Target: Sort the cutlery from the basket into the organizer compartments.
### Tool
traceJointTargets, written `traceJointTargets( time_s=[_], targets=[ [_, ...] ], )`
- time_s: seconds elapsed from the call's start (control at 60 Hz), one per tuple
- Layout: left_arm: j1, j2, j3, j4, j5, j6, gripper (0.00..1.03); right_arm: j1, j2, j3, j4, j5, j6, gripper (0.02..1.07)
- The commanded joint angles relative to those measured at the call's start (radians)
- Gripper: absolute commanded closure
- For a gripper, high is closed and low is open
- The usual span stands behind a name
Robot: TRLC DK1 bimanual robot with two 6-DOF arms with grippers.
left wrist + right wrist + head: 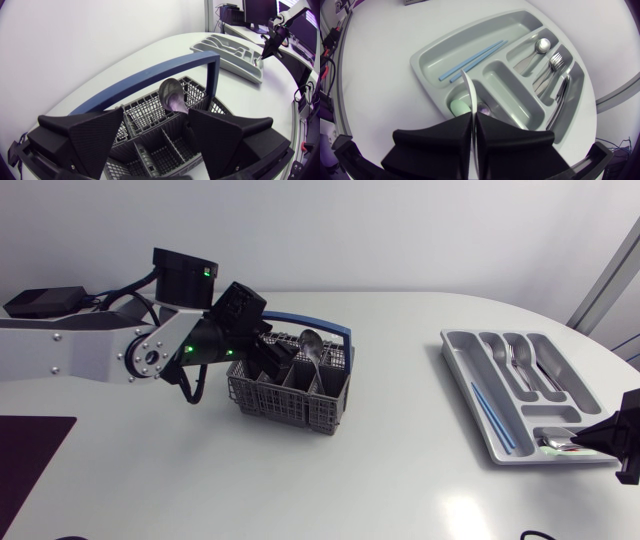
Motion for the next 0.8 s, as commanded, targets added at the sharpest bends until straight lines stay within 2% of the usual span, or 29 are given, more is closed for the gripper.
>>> traceJointTargets(
  time_s=[0.0, 0.233, 0.45, 0.483, 0.617, 0.783],
  targets=[
    [0.0, 0.021, -0.025, 0.016, 0.01, -0.022, 0.14, -0.006, 0.062, 0.046, -0.022, 0.021, -0.051, 1.01],
    [-0.003, 0.021, -0.027, 0.027, 0.026, -0.02, 0.14, 0.02, 0.179, 0.15, -0.02, 0.068, -0.062, 1.01],
    [-0.005, 0.021, -0.03, 0.031, 0.027, -0.019, 0.14, 0.051, 0.222, 0.17, 0.001, 0.107, -0.061, 1.01],
    [-0.005, 0.021, -0.03, 0.031, 0.027, -0.019, 0.14, 0.057, 0.229, 0.17, 0.009, 0.111, -0.053, 0.95],
    [-0.009, 0.021, -0.032, 0.033, 0.027, -0.019, 0.14, 0.066, 0.229, 0.147, 0.073, 0.117, -0.03, 0.61],
    [-0.009, 0.021, -0.033, 0.038, 0.029, -0.017, 0.14, 0.066, 0.196, 0.127, 0.093, 0.094, -0.001, 0.5]
  ],
)
